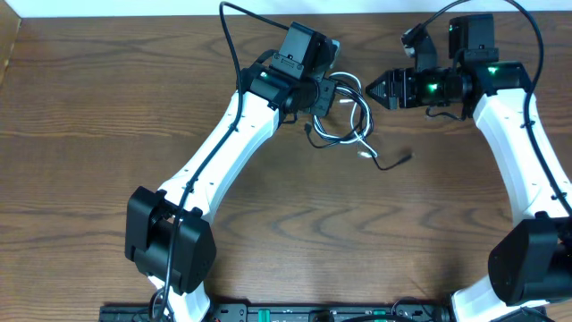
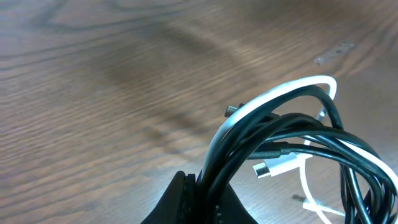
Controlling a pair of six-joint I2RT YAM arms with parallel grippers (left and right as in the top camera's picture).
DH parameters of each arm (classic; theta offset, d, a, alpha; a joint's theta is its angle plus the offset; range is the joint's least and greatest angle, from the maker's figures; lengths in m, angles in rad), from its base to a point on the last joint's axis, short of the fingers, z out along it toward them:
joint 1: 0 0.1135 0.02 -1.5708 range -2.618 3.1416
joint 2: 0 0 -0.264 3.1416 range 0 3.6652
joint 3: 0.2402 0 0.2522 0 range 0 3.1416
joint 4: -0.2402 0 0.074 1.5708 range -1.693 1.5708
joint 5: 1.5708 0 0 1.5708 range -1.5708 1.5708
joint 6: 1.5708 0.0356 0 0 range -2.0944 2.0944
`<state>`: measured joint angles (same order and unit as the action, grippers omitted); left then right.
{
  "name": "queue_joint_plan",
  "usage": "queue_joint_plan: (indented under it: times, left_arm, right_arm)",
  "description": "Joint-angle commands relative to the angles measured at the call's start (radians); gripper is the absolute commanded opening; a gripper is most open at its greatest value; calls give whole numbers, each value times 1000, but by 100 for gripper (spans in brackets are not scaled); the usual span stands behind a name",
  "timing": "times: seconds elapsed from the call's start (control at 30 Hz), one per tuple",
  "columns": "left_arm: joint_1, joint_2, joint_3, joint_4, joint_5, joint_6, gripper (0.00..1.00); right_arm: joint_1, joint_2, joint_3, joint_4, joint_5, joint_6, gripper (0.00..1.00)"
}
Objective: Untangle cables
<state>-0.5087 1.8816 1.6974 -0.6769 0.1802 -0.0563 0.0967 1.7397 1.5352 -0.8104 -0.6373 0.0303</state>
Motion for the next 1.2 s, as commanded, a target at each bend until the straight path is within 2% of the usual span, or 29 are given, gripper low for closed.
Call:
queue_joint_plan:
  times: [0.0,0.27,0.43,0.63,0.93,1.03,1.17]
  left_arm:
    - [0,7,13,2,-39,-14,8]
    - [0,7,13,4,-39,-14,8]
    - [0,7,13,4,-39,-14,7]
    - [0,7,13,4,-39,-13,7]
    - [47,7,13,-2,-69,-36,8]
    - [73,7,13,-12,-69,-67,7]
    - [96,7,13,-28,-68,-77,8]
  right_arm:
    - [32,2,-8,-4,-26,-26,63]
    - [122,9,-11,-32,219,30,46]
    - [161,35,-21,-24,274,44,34]
    - [171,81,-21,-24,420,141,1]
    - [80,13,-19,-55,438,172,1]
    - [27,-42,-19,-78,511,238,1]
    - [-39,-87,-19,-95,552,246,1]
